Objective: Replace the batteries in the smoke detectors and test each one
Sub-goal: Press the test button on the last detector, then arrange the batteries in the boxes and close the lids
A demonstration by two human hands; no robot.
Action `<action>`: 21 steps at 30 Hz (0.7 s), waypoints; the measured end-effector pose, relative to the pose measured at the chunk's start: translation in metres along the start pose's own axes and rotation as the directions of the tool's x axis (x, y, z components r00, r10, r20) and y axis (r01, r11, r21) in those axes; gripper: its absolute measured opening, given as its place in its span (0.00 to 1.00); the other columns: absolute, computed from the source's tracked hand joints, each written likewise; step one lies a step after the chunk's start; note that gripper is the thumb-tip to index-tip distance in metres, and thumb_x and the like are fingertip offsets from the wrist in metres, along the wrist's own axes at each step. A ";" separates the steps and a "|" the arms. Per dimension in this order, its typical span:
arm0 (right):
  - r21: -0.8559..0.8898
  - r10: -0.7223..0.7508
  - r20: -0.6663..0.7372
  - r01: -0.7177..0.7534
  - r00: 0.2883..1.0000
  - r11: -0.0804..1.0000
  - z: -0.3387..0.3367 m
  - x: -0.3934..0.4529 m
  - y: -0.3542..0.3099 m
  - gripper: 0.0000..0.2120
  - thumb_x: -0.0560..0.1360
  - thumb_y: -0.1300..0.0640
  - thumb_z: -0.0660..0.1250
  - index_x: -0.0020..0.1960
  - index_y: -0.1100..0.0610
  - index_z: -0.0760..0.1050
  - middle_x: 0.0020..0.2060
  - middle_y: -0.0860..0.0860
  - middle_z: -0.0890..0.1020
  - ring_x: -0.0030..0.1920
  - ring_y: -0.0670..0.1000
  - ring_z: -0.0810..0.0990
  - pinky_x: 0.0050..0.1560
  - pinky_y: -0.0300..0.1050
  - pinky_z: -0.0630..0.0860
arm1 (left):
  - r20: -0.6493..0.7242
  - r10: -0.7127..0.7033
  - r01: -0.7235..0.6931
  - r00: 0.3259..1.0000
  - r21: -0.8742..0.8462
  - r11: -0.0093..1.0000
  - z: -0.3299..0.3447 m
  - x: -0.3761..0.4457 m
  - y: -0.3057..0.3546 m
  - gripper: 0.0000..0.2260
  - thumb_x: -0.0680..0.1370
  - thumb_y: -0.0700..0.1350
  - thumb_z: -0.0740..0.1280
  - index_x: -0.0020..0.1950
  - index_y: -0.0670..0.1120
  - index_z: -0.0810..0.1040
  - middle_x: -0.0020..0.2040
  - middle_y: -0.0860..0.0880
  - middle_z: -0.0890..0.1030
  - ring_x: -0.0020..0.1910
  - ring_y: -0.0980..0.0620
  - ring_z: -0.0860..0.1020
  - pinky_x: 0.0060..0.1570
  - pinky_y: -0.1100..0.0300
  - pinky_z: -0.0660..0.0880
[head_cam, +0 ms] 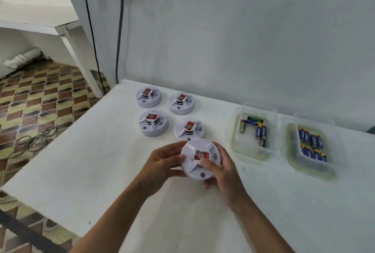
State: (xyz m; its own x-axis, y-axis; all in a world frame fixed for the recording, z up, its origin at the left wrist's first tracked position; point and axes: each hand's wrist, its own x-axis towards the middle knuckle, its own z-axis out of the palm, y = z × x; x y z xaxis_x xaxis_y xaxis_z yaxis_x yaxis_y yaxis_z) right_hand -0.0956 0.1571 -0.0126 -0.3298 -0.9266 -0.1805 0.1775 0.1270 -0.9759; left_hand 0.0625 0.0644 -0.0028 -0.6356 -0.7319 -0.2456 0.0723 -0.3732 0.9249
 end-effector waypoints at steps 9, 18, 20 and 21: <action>-0.771 -0.267 -0.104 0.091 0.958 0.630 0.033 0.042 -0.070 0.49 0.59 0.37 0.78 0.74 0.52 0.62 0.69 0.48 0.67 0.68 0.49 0.67 0.66 0.46 0.69 | 0.150 0.003 -0.024 0.989 0.144 0.989 -0.017 0.059 0.081 0.14 0.78 0.34 0.63 0.63 0.42 0.77 0.55 0.39 0.83 0.53 0.38 0.81 0.43 0.48 0.81; -0.859 -0.218 -0.155 -0.022 0.964 0.512 0.009 0.140 -0.108 0.30 0.60 0.45 0.76 0.58 0.56 0.74 0.55 0.52 0.79 0.54 0.54 0.79 0.52 0.51 0.78 | 0.085 0.242 -0.240 0.966 0.630 0.738 -0.024 0.152 0.114 0.14 0.78 0.40 0.66 0.63 0.41 0.77 0.53 0.43 0.83 0.46 0.49 0.81 0.44 0.58 0.80; -0.872 -0.153 -0.199 -0.104 0.968 0.479 -0.002 0.162 -0.097 0.23 0.58 0.45 0.75 0.49 0.53 0.74 0.49 0.51 0.79 0.49 0.54 0.79 0.46 0.47 0.78 | 0.149 0.321 -0.290 0.935 0.843 0.453 -0.035 0.169 0.107 0.15 0.77 0.40 0.68 0.63 0.42 0.78 0.58 0.45 0.81 0.51 0.48 0.81 0.46 0.69 0.74; -0.878 -0.120 -0.210 -0.134 0.970 0.459 -0.006 0.170 -0.091 0.22 0.57 0.45 0.75 0.45 0.52 0.72 0.47 0.50 0.79 0.48 0.54 0.78 0.42 0.45 0.76 | 0.203 0.314 -0.311 0.928 0.885 0.346 -0.041 0.176 0.101 0.15 0.76 0.40 0.68 0.63 0.41 0.78 0.58 0.45 0.81 0.54 0.47 0.80 0.50 0.69 0.71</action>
State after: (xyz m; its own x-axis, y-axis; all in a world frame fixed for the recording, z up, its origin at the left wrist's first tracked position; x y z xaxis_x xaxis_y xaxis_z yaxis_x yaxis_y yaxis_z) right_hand -0.1735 -0.0099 0.0451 -0.5364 -0.8398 -0.0837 -0.6889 0.4930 -0.5314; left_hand -0.0106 -0.1254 0.0361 -0.7226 -0.6805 0.1213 -0.4579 0.6027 0.6535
